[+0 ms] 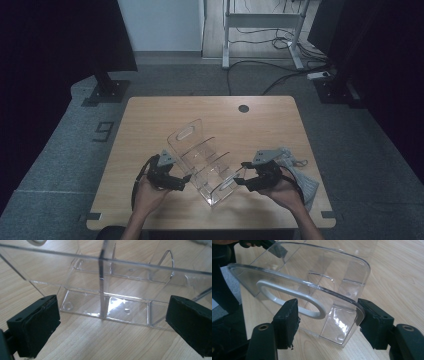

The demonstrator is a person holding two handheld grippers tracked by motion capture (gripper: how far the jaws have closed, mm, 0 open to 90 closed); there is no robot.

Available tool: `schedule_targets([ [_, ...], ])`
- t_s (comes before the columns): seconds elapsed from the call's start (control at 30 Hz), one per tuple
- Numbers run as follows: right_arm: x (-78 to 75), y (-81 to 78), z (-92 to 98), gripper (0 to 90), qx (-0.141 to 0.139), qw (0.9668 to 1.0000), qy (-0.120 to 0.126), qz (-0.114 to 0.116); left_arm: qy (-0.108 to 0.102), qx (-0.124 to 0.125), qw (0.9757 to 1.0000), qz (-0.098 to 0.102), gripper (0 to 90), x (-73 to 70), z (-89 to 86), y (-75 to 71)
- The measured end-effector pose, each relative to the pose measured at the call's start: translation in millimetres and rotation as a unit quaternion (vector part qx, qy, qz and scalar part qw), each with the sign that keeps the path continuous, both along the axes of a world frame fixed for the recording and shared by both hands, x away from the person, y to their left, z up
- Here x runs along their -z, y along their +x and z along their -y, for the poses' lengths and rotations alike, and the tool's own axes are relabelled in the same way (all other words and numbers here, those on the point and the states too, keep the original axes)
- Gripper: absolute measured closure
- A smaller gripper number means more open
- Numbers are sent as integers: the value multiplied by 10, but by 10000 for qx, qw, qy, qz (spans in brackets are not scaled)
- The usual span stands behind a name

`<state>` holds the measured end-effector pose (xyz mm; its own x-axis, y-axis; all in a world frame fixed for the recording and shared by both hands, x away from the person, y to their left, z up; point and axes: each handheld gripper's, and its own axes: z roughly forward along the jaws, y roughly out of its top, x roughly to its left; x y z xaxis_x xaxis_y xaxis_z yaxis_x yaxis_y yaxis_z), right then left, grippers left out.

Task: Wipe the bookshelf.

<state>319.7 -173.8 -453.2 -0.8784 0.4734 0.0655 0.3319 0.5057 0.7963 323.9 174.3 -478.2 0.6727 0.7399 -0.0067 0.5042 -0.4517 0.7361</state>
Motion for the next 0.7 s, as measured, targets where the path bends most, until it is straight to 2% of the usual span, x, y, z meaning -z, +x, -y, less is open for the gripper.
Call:
schedule_targets([
  [0.37, -16, -22, -14, 423, -113, 9999, -8, -45, -5, 43, 10000, -11, 0, 8, 23, -2],
  [0.57, -26, -62, -61, 519, -228, 9997, -2, -24, -13, 26, 10000, -17, 0, 21, 30, 8],
  [0.7, -35, -93, -93, 556, -298, 9995, -100, 37, 4, 20, 10000, -36, 0, 33, 32, 12],
])
